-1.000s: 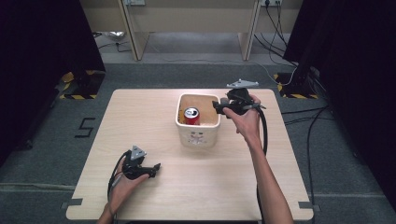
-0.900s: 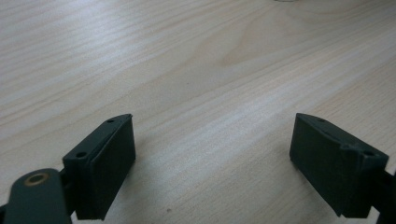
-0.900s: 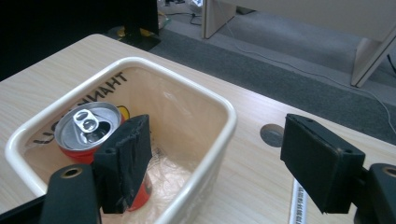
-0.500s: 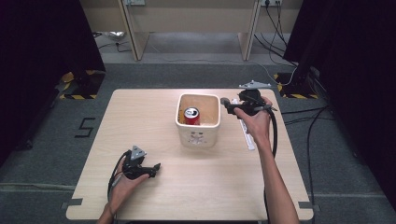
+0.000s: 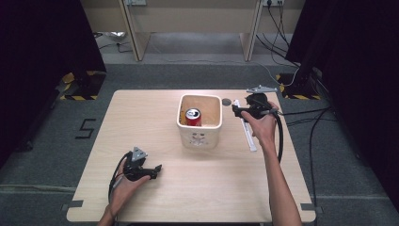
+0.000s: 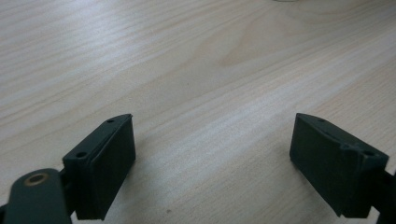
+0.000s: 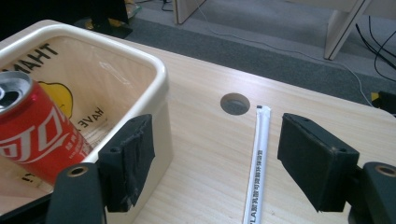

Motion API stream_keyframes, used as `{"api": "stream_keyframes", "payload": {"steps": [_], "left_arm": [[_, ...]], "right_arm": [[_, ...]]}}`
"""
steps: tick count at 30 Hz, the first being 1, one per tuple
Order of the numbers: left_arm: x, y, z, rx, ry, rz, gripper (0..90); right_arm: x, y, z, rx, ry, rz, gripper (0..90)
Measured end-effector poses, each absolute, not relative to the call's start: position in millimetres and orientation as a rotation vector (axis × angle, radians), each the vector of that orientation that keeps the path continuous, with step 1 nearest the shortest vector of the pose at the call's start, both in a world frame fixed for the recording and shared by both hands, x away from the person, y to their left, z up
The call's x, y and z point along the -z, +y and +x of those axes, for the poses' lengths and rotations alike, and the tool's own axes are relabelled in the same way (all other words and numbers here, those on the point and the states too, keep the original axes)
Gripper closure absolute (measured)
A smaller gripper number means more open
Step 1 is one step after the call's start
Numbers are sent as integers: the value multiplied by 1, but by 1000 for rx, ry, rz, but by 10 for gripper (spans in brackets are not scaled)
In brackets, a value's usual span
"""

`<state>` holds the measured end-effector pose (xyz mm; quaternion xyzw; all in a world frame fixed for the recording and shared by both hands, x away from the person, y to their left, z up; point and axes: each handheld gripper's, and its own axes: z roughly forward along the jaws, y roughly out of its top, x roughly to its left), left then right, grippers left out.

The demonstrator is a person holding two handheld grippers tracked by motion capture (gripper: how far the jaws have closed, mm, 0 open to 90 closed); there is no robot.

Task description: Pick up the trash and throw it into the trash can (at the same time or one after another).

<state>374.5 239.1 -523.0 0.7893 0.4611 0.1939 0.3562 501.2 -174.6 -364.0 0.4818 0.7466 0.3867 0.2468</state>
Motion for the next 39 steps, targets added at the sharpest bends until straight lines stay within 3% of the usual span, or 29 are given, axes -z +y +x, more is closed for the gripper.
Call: {"api": "stream_keyframes", "payload": {"steps": [39], "left_arm": [[523,239,375,-502,1190,2039,134]], "right_arm": [[421,-199,518,-983,2039,1447,302]]}}
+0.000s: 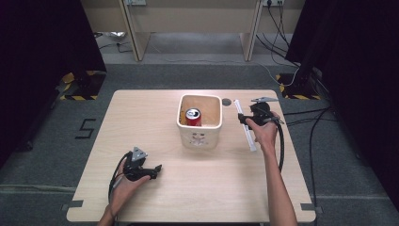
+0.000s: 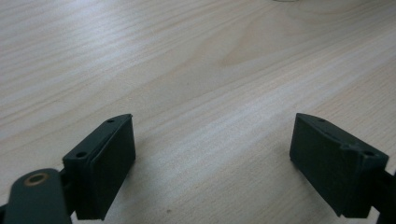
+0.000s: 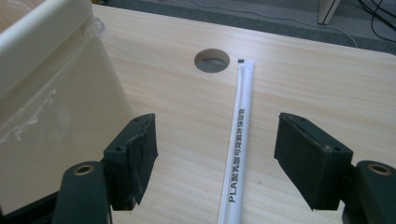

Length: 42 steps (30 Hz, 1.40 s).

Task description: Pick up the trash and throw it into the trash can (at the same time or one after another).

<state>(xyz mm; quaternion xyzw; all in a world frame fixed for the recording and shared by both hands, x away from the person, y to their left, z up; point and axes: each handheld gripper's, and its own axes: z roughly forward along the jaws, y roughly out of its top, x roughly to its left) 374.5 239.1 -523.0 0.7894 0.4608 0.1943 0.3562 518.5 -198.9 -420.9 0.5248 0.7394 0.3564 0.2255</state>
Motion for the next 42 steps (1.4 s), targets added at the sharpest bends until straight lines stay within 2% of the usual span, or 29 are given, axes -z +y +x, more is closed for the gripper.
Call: {"api": "stream_keyframes", "payload": {"steps": [42], "left_arm": [[523,239,375,-501,1190,2038,134]], "right_arm": [[471,-197,541,-854,2111,1492,471]]}}
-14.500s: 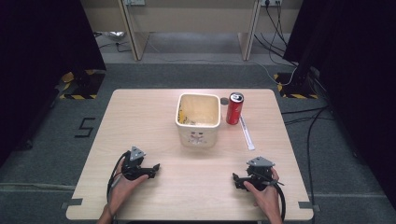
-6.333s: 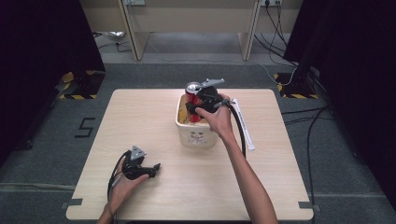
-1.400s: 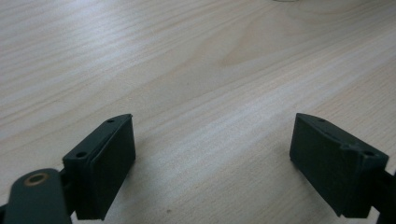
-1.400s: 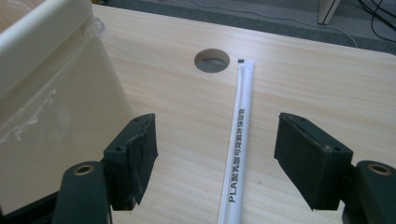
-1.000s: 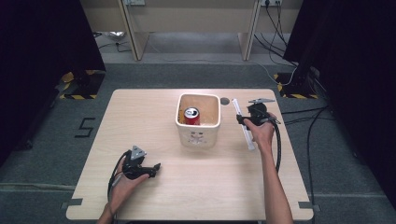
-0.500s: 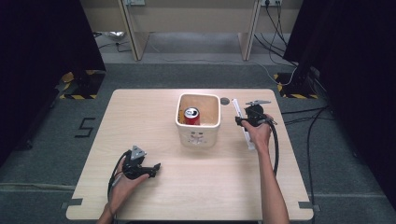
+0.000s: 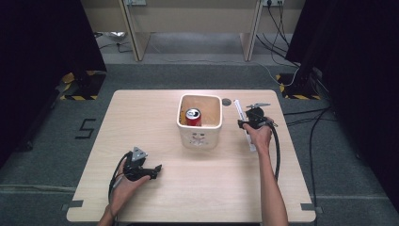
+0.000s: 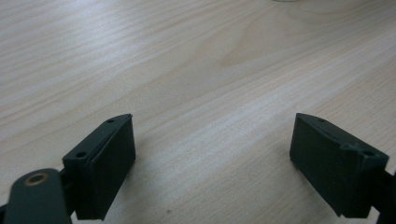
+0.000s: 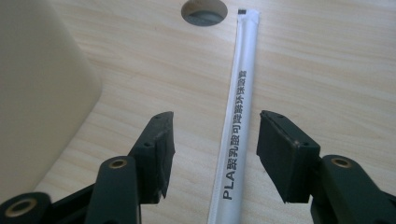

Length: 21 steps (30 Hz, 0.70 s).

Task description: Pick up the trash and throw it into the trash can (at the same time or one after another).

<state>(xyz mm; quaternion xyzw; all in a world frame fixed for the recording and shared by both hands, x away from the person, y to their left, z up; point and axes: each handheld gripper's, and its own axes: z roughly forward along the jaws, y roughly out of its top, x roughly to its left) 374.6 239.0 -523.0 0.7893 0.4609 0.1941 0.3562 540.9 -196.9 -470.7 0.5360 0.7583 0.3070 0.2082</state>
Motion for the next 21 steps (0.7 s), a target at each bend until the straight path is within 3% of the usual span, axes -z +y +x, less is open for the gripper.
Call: {"api": "stream_keyframes", "payload": {"steps": [11,21], "left_arm": [[523,239,375,-501,1191,2039,134],[523,239,375,-501,1191,2038,134]], "right_arm": [[488,-205,545,-791,2092,1537,572],[494,-206,547,-788,2090,1544,612]]}}
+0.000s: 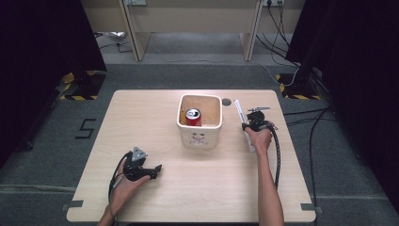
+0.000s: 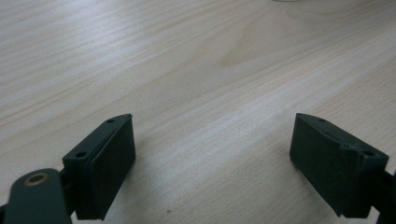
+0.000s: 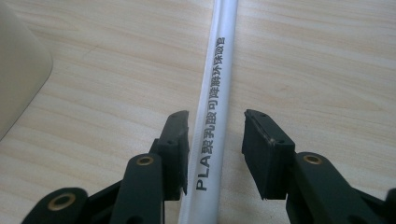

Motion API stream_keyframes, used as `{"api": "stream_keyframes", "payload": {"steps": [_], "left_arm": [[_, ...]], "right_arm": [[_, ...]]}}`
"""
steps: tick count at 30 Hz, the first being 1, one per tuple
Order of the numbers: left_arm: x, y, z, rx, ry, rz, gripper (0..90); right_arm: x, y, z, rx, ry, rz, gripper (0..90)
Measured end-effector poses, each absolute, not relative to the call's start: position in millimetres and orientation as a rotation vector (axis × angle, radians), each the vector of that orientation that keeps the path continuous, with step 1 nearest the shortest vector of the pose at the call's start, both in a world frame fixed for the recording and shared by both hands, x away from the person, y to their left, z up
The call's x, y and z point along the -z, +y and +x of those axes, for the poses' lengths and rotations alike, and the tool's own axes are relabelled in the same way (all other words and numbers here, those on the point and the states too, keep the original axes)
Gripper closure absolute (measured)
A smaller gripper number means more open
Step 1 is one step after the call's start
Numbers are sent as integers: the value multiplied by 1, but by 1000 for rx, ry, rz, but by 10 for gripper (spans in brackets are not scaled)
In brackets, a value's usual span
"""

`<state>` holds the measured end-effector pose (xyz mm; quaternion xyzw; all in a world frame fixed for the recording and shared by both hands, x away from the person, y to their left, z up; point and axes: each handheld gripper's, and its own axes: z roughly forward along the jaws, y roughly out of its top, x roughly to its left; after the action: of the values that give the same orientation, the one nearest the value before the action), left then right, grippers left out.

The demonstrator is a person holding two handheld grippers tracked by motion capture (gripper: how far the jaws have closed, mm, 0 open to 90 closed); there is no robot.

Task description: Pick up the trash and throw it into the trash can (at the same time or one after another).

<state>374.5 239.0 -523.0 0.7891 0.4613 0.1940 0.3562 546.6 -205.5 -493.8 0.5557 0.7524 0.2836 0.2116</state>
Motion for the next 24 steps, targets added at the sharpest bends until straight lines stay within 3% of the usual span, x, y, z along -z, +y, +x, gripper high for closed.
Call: {"api": "stream_keyframes", "payload": {"steps": [15,24], "left_arm": [[523,239,374,-500,1193,2035,134],[523,239,375,-500,1193,2034,134]], "right_arm": [[500,-204,546,-806,2110,1525,767],[499,-204,545,-848,2081,1549,796]]}}
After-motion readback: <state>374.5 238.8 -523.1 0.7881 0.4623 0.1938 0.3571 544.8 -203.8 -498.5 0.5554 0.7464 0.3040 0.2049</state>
